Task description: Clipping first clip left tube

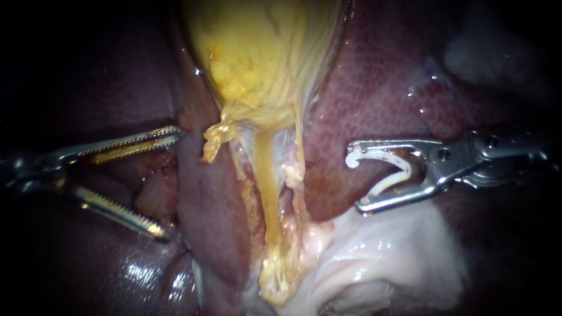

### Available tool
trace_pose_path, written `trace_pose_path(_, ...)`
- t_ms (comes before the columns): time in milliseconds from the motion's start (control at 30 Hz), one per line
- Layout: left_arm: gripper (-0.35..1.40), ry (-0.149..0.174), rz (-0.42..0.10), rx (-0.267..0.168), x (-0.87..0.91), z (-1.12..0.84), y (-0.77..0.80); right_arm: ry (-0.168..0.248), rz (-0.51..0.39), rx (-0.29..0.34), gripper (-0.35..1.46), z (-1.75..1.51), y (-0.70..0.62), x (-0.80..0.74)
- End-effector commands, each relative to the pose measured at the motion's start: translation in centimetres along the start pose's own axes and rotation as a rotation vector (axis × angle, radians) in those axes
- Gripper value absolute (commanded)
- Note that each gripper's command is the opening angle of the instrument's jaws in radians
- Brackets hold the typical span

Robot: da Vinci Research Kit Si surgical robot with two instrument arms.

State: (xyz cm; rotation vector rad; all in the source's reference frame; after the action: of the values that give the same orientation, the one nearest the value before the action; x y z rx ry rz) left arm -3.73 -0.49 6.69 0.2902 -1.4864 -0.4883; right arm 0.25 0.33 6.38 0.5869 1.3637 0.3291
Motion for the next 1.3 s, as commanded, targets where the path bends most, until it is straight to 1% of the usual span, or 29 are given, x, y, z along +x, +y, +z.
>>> trace_pose_path(33, 1.04, 0.0, 0.0, 0.0, -0.01, 0.0, 0.0, 0.0, 0.0, 0.0, 0.6, 0.0, 0.0, 0.0)
trace_pose_path(200, 1.03, 0.004, 0.006, -0.033, -0.01, 0.0, 0.0, 0.0, 0.0, 0.001, 0.6, 0.0, -0.01, 0.01)
trace_pose_path(267, 1.03, 0.009, -0.006, -0.074, -0.02, 0.02, 0.01, 0.0, 0.0, 0.001, 0.6, 0.0, -0.01, 0.01)
trace_pose_path(367, 1.01, 0.014, -0.036, -0.118, -0.02, 0.07, 0.03, 0.0, 0.0, 0.0, 0.6, 0.0, 0.0, 0.0)
trace_pose_path(467, 0.98, 0.015, -0.042, -0.133, -0.01, 0.14, 0.06, 0.0, 0.0, 0.0, 0.6, 0.0, 0.0, 0.0)
trace_pose_path(567, 0.94, 0.017, -0.06, -0.157, 0.0, 0.21, 0.08, 0.001, 0.0, -0.001, 0.6, 0.01, 0.01, 0.0)
trace_pose_path(800, 0.86, 0.018, -0.12, -0.22, 0.03, 0.38, 0.14, 0.001, 0.0, -0.004, 0.6, 0.02, 0.01, 0.0)
trace_pose_path(933, 0.82, 0.017, -0.156, -0.252, 0.03, 0.43, 0.15, 0.001, 0.001, -0.005, 0.6, 0.02, 0.02, 0.0)
trace_pose_path(1067, 0.72, 0.016, -0.185, -0.277, 0.04, 0.46, 0.16, 0.001, 0.001, -0.005, 0.6, 0.02, 0.02, 0.0)
trace_pose_path(1167, 0.66, 0.013, -0.185, -0.298, 0.06, 0.47, 0.19, 0.001, 0.001, -0.005, 0.6, 0.03, 0.02, 0.0)
trace_pose_path(1300, 0.54, 0.022, -0.189, -0.315, 0.13, 0.47, 0.22, 0.001, 0.001, -0.005, 0.6, 0.03, 0.02, 0.0)
